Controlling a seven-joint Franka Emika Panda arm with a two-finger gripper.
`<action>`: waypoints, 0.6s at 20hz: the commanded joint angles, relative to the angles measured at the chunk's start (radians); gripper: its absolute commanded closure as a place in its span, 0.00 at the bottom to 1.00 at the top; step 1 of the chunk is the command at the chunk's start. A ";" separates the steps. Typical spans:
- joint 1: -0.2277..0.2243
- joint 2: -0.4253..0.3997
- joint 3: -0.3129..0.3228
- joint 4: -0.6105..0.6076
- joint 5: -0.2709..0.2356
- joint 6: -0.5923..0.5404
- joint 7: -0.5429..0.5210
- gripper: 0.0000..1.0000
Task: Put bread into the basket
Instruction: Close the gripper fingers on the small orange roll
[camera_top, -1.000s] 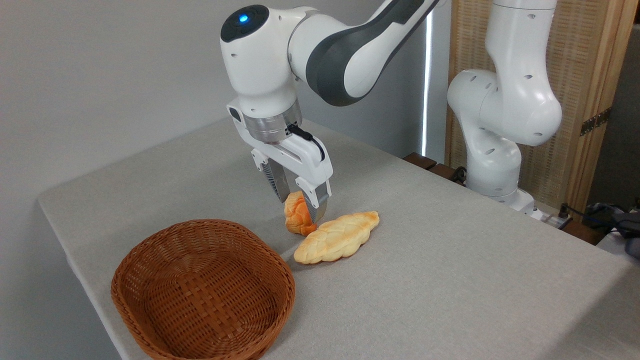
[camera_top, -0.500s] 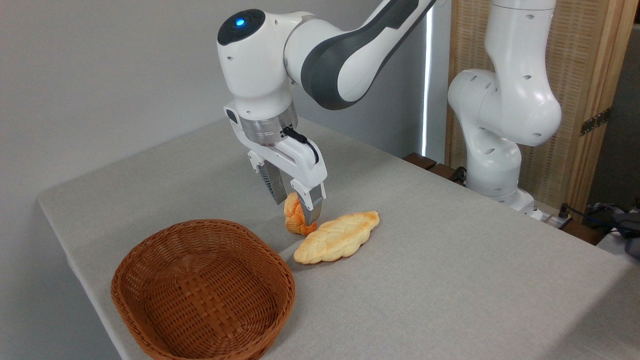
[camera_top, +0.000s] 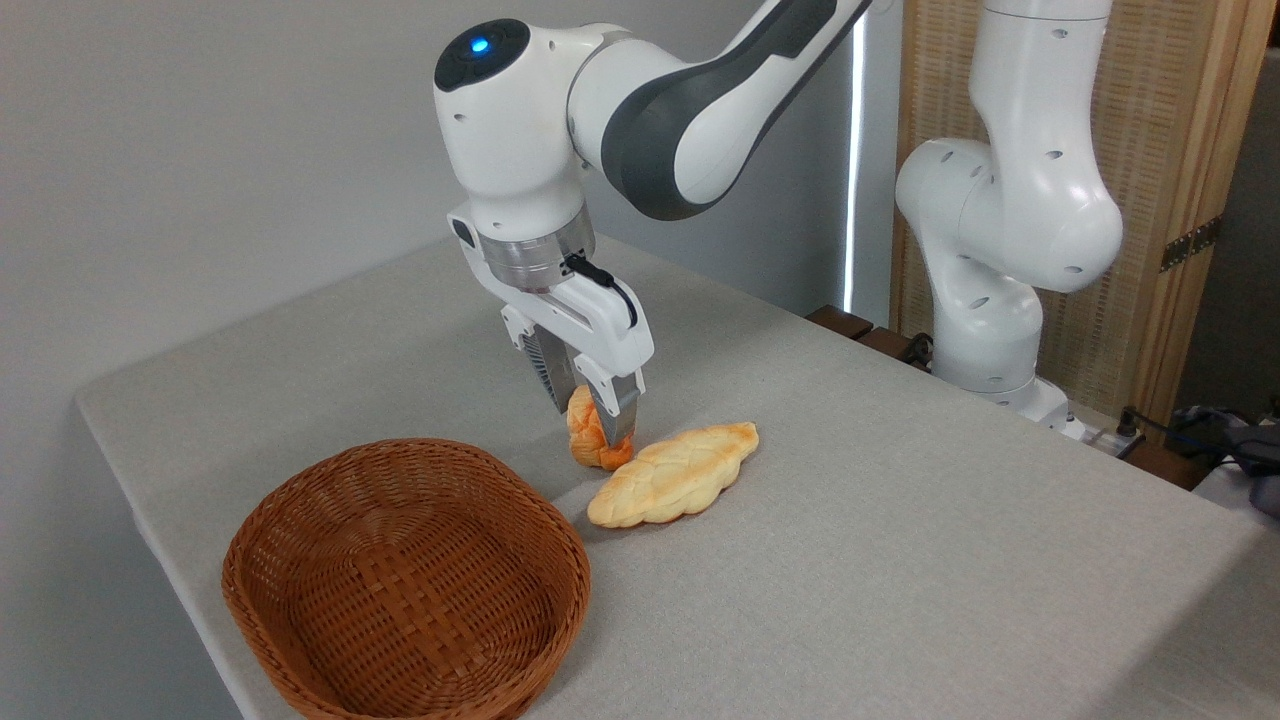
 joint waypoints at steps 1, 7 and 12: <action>-0.008 -0.004 0.009 -0.006 -0.002 0.014 -0.001 0.46; 0.000 -0.013 0.019 0.006 -0.002 0.014 -0.001 0.46; 0.003 -0.016 0.019 0.010 -0.002 0.014 -0.001 0.46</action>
